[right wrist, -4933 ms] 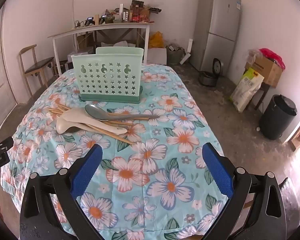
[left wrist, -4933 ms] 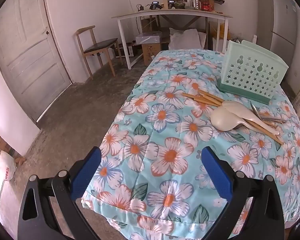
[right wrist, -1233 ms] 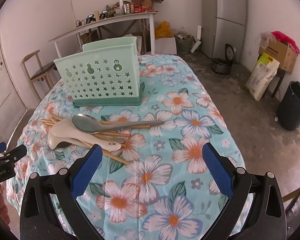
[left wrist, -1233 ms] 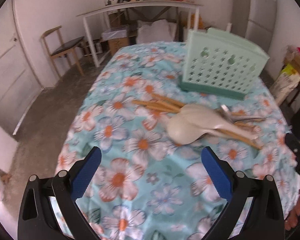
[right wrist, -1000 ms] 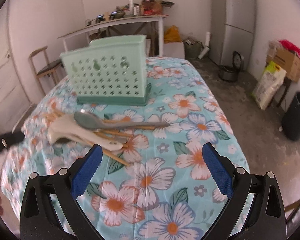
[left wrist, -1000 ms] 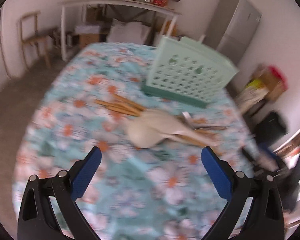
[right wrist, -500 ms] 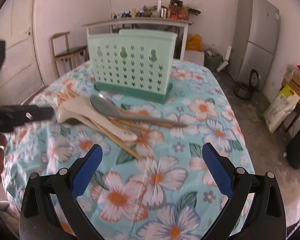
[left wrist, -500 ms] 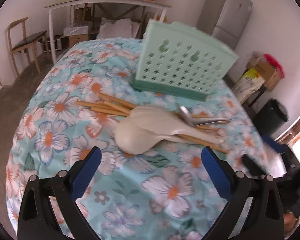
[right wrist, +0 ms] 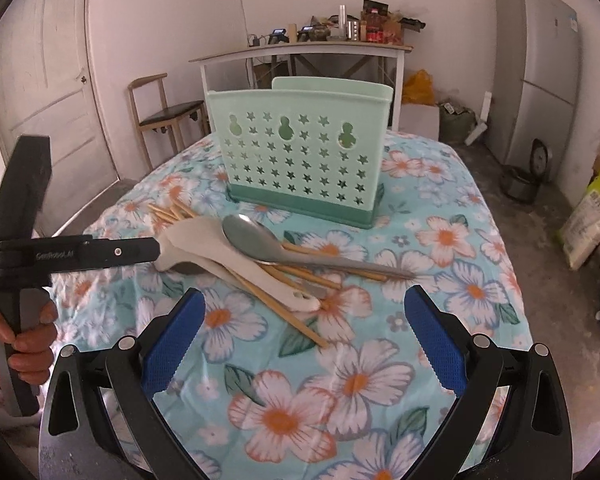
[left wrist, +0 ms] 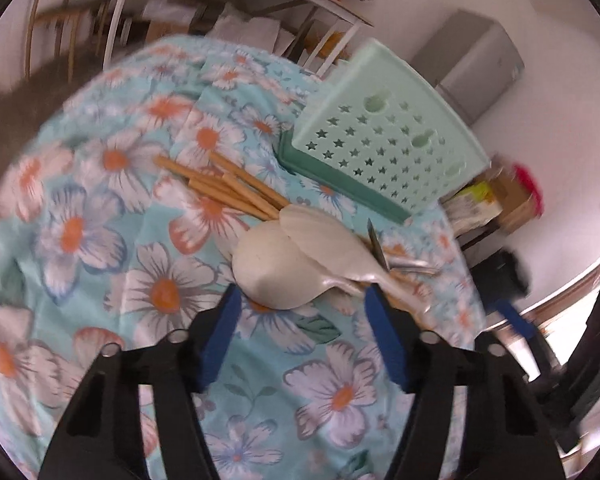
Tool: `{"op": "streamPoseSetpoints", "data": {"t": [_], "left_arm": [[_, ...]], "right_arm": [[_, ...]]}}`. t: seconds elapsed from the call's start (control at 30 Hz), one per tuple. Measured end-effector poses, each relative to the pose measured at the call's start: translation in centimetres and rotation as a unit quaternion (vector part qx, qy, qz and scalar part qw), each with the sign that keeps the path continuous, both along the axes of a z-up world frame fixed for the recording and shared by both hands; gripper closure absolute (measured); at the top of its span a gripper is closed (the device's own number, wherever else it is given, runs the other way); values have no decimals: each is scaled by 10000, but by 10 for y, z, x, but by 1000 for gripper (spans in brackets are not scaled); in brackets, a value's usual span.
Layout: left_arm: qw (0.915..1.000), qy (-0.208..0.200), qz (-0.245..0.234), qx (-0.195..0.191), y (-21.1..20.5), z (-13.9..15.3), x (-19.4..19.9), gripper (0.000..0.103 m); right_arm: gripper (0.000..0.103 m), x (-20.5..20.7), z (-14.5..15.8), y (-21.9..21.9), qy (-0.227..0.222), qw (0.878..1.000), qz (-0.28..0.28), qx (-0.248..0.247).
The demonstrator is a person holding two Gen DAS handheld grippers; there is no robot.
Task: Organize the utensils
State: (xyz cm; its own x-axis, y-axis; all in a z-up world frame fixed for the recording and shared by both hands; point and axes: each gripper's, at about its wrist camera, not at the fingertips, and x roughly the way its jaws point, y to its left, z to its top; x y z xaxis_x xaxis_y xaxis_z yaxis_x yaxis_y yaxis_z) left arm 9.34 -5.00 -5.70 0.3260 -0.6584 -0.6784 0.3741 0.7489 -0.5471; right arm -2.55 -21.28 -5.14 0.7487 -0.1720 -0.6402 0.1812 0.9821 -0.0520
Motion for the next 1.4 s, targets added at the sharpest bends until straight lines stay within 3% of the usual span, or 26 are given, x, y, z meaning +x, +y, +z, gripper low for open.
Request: {"op": "streamPoseSetpoints", "data": {"t": [0.1,0.2,0.3,0.5,0.7,0.73,0.8,0.93,1.1,1.4], "left_arm": [[9981,444,126,-413,10,-10,5,56],[9900,1020,230,-949,19,-24,9,63],[9777,1500,202,-1457,20,-34,13,64],[9374,2281,675,-2545,33,-56,30,65],[8984,2687,1121,-3288,52,-65,36,71],[8967,2686,1142,-3327,52,-65,36,72],[8989,2608,1161,-3324,52,-61,36,77],[9049,2390,1107,-3343,52,-50,38,101],[9187,1994,967,-3269,52,-32,35,103],[9520,964,586,-2844,68,20,7,103]], "right_arm": [[8,1,2,2,-1,10000,4,69],[8,1,0,8,61,10000,18,59],[8,1,-1,11,127,9999,35,38],[8,-2,11,16,5,10000,3,20],[8,-10,10,26,43,10000,16,-4],[8,-12,10,28,56,10000,17,-3],[8,-15,10,32,72,10000,25,-15],[8,-18,15,39,35,10000,28,-57],[8,-21,19,46,6,10000,19,-82],[8,-23,21,61,-30,9999,31,-130]]}}
